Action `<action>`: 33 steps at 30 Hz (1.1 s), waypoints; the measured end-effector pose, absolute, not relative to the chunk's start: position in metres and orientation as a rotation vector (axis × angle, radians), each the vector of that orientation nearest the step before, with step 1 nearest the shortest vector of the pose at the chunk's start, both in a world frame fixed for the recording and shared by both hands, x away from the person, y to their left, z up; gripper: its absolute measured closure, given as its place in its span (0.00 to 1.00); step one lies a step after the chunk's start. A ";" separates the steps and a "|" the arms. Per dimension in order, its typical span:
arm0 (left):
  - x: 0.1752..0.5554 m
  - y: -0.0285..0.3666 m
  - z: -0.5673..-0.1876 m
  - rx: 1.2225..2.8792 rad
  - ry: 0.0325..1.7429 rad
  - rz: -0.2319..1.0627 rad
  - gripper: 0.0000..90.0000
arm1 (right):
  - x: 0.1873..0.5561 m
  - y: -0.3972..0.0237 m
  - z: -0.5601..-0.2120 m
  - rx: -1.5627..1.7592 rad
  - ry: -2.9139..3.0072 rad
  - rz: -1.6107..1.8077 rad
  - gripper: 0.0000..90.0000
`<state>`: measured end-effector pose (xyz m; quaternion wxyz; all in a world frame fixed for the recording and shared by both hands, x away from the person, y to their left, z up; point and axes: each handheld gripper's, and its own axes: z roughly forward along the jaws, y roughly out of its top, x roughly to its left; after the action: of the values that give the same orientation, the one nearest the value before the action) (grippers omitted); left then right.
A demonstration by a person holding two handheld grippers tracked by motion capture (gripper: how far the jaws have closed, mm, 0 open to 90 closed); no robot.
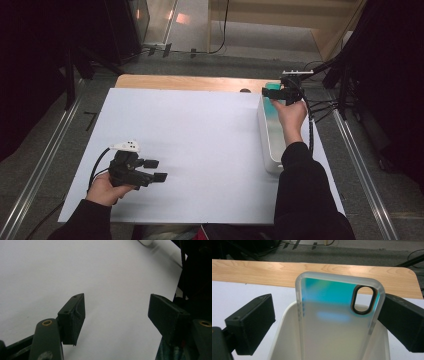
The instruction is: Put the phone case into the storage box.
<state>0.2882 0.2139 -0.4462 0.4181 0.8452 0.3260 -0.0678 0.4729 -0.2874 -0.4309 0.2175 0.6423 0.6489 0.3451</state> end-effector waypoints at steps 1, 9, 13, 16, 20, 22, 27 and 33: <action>0.288 0.214 -0.446 2.120 0.821 -0.171 0.33 | 0.473 -0.289 -0.430 1.773 1.803 0.958 0.01; 0.288 0.214 -0.446 2.120 0.820 -0.169 0.33 | 0.472 -0.292 -0.420 1.781 1.797 0.978 0.00; 0.288 0.214 -0.446 2.116 0.825 -0.166 0.33 | 0.470 -0.293 -0.414 1.775 1.804 0.973 0.00; 0.289 0.214 -0.446 2.116 0.826 -0.165 0.33 | 0.468 -0.293 -0.410 1.774 1.812 0.978 0.00; 0.289 0.214 -0.446 2.119 0.828 -0.162 0.33 | 0.463 -0.293 -0.404 1.769 1.832 0.997 0.00; 0.289 0.215 -0.445 2.118 0.829 -0.162 0.33 | 0.460 -0.292 -0.401 1.764 1.856 0.997 0.00; 0.289 0.215 -0.445 2.110 0.830 -0.161 0.33 | 0.451 -0.287 -0.393 1.727 1.909 1.002 0.00; 0.290 0.216 -0.445 2.110 0.828 -0.157 0.33 | 0.439 -0.279 -0.386 1.662 1.996 1.024 0.00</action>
<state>0.2900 0.2157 -0.4454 0.4211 0.8422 0.3307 -0.0627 0.4393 -0.2793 -0.3864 0.1740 0.5863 0.7039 0.3612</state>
